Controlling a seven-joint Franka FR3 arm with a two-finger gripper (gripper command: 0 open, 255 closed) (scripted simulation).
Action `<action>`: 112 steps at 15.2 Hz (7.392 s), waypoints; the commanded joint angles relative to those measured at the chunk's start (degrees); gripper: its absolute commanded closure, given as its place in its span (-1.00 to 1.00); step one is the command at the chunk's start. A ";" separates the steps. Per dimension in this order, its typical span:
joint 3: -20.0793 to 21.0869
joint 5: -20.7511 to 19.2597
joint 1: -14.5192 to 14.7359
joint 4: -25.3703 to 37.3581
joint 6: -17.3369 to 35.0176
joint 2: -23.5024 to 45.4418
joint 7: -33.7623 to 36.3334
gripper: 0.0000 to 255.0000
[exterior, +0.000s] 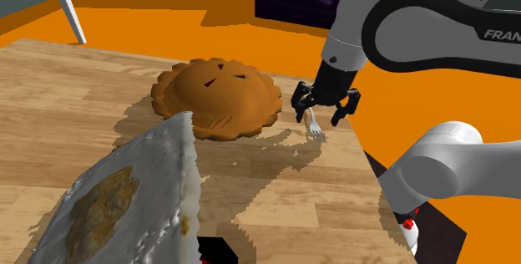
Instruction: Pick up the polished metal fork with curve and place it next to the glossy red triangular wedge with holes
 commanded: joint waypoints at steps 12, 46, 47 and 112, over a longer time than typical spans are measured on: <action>0.36 0.40 0.19 -1.06 1.00 -0.08 -0.05 1.00; -5.51 -5.33 -2.19 21.48 -18.38 3.07 1.98 1.00; -5.65 -5.47 -2.27 22.40 -19.03 3.35 2.07 1.00; 41.95 35.87 -11.16 71.08 -31.91 -1.68 62.46 1.00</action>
